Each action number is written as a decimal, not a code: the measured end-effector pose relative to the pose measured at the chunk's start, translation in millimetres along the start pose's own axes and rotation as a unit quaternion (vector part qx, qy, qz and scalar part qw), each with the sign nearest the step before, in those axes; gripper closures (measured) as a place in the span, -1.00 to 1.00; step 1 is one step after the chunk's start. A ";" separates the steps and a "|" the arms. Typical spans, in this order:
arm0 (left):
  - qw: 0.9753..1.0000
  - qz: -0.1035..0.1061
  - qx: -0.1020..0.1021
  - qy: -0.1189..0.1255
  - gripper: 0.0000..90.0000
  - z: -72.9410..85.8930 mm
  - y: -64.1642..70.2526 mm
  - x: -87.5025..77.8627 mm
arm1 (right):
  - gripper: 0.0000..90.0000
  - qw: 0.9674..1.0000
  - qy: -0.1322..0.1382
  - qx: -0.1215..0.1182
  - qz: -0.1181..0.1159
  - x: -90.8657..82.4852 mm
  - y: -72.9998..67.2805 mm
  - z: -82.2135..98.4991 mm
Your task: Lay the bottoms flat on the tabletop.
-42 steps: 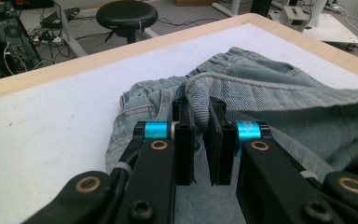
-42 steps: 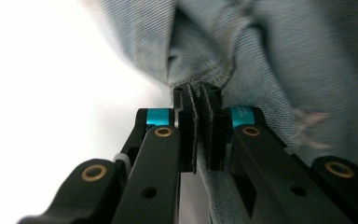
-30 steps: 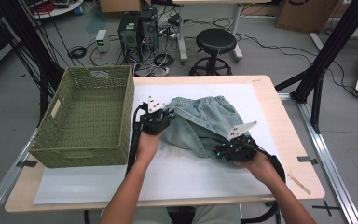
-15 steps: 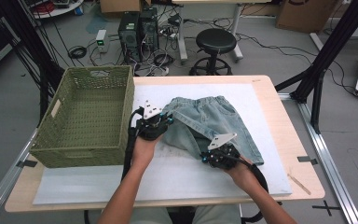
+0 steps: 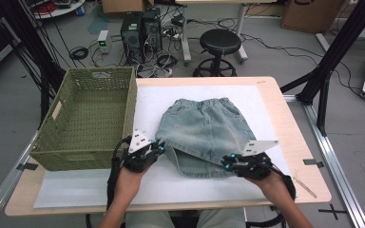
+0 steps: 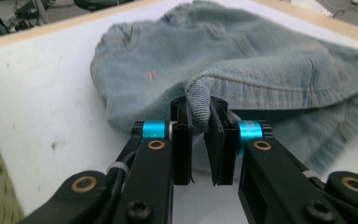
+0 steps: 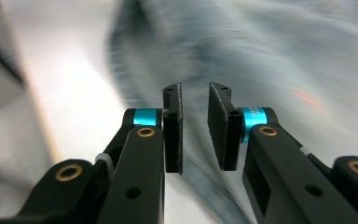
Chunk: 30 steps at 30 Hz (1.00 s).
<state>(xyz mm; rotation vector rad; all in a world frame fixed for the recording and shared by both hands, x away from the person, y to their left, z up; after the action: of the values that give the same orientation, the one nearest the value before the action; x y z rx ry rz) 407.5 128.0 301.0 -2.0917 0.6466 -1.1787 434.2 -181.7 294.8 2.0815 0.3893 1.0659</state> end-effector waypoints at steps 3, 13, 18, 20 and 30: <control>1.000 0.002 -0.008 -0.010 0.71 13.8 4.7 -9.1 | 0.64 0.998 -0.005 0.030 0.058 -15.4 25.2 13.2; 0.999 -0.004 -0.046 0.007 0.12 27.6 3.7 -34.9 | 0.48 0.972 -0.070 0.120 0.188 -30.4 83.9 71.4; 0.999 0.001 -0.046 0.005 0.10 23.5 -1.1 -22.0 | 0.48 0.974 -0.091 0.107 0.179 -23.9 80.3 78.8; 0.999 0.004 -0.045 0.004 0.10 21.0 -2.1 -14.9 | 0.73 0.974 -0.113 0.091 0.172 -18.1 80.5 84.6; 0.998 0.004 -0.054 -0.010 0.10 21.1 -13.1 10.9 | 0.87 0.964 -0.084 0.142 0.210 -48.4 101.6 95.7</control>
<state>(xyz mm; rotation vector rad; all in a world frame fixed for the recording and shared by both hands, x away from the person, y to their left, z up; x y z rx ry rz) 432.5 135.5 308.4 -2.1866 0.7235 -1.1386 474.0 -323.5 307.1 2.5671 0.0109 1.1081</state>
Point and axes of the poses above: each handheld gripper's, and its own axes: x roughly forward along the jaws, z roughly out of its underside, y roughly to its right, the point moved 5 cm from there along x, roughly forward along the jaws, and after that the axes turned 12 degrees about z, right-handed, at the moved point
